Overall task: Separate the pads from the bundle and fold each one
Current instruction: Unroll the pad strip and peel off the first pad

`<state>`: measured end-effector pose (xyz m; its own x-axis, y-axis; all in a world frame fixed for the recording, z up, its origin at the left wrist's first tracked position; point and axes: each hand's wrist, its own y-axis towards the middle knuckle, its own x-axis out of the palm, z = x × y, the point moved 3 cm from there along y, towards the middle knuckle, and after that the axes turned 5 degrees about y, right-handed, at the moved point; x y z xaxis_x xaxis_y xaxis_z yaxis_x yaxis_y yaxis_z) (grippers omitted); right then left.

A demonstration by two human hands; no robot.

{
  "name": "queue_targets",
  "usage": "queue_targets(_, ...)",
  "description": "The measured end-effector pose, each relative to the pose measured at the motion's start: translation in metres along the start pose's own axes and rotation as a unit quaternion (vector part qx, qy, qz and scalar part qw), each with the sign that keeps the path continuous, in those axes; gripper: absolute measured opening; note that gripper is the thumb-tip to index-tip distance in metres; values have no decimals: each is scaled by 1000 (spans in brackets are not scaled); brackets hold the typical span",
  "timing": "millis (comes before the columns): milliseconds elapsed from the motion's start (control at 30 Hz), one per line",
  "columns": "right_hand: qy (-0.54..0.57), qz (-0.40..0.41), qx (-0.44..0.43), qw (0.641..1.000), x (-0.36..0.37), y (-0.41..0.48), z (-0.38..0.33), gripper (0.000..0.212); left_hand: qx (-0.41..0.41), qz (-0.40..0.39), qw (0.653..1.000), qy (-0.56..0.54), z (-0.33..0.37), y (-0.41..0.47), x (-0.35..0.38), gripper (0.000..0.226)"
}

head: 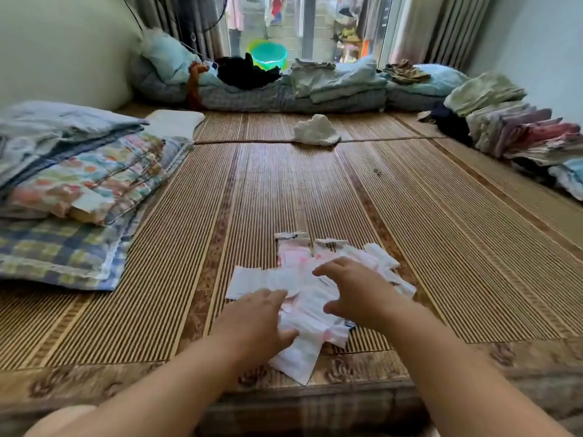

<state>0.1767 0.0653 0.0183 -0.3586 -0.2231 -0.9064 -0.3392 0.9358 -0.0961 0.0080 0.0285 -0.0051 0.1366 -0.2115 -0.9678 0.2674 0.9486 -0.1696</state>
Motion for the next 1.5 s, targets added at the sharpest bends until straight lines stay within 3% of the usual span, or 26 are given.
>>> queue_targets(100, -11, -2, -2, 1000, 15, 25, 3, 59, -26, -6, 999, -22, -4, 23, 14, 76)
queue_targets(233, -55, -80, 17, 995, 28, 51, 12, 63, -42, 2, 999, -24, -7, 43, 18, 64)
queue_targets(333, -101, -130, 24, 986, 28, 63, 14, 54, -44, -9, 999, -10, -10, 47, 23, 56)
queue_targets(433, -117, -150, 24, 981, 28, 68, 14, 43, -29, -34, 999, -3, -5, 52, 26, 49)
queue_targets(533, -121, -153, 44, 980, 27, 68, 16, 49, -24, -56, 998, -5, -2, 56, 22, 45)
queue_targets(700, -133, -143, 43, 980, 28, 69, 16, 48, -18, -93, 996, -7, -7, 59, 19, 36)
queue_targets(867, -108, -106, 39, 988, 28, 70, 19, 15, -10, -109, 993, -48, -12, 61, 17, 20)
queue_targets(967, -80, -79, 19, 993, 24, 66, 21, 21, 6, -101, 989, -107, -16, 59, 9, 26)
queue_targets(1100, 90, 28, -19, 995, 7, 52, 19, 23, 23, -82, 974, -212, -23, 59, -10, 19)
queue_targets(1233, 134, 94, -47, 985, 0, 48, 16, 15, -3, -83, 929, -360, -37, 56, -23, 10)
queue_targets(1300, 144, 106, -30, 983, -3, 49, 16, 18, -10, -107, 924, -368, -46, 54, -22, 19)
queue_targets(1400, 130, 101, -4, 986, -3, 50, 18, 20, -33, -107, 922, -371, -59, 55, -23, 8)
queue_targets(1500, 148, 67, 28, 986, 2, 54, 19, 18, -78, -91, 897, -425, -78, 57, -26, 13)
